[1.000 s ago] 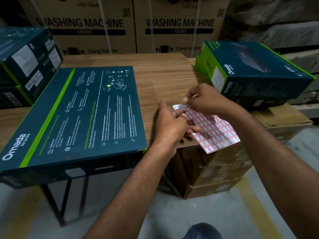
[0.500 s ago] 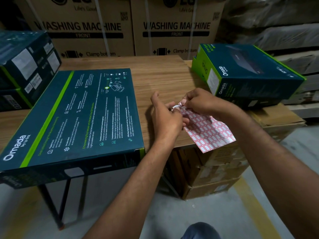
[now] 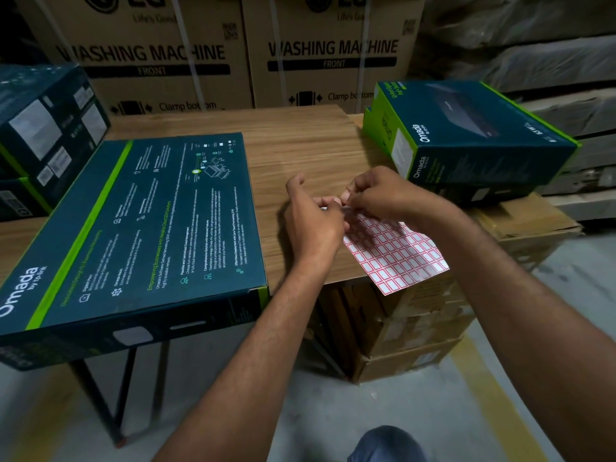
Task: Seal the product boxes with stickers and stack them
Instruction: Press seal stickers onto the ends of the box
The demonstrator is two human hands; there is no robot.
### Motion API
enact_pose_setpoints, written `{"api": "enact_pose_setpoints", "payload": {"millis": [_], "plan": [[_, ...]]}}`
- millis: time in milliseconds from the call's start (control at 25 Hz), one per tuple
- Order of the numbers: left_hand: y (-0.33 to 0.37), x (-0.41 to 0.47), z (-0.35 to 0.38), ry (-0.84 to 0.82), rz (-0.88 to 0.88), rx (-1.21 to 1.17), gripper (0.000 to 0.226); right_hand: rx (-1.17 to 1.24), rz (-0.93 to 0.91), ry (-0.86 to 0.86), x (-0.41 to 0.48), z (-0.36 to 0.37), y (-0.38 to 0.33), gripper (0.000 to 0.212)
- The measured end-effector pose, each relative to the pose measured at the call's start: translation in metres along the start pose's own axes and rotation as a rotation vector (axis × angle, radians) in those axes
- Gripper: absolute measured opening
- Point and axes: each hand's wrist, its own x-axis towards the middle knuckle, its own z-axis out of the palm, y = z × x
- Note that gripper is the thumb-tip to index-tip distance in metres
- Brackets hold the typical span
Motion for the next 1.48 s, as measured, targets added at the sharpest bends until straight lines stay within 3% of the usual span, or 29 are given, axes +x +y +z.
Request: {"api": "enact_pose_setpoints", "payload": {"millis": [160,280,360,560,1080,1480], "plan": [[-0.002,0.002,0.001,0.012,0.007,-0.003,0.067,0.128,-0.009,0.052,-0.001,0.001,0.004,0.01],[-0.006,0.008,0.002,0.021,-0.019,-0.058,0.067,0.19,-0.031,0.156,0.001,0.003,0.012,0.024],[-0.008,0.011,0.004,0.018,-0.037,-0.08,0.068,0.199,-0.076,0.221,0.001,0.0,0.016,0.022],[-0.008,0.012,0.004,-0.008,-0.062,-0.128,0.072,0.209,-0.171,0.211,-0.006,0.0,0.015,0.016],[-0.007,0.006,0.001,0.006,-0.01,-0.088,0.074,0.253,0.014,0.262,0.009,0.009,0.022,0.034],[-0.002,0.005,-0.003,-0.092,-0.052,0.104,0.116,-0.055,-0.034,0.419,0.002,0.017,0.018,0.025]]}}
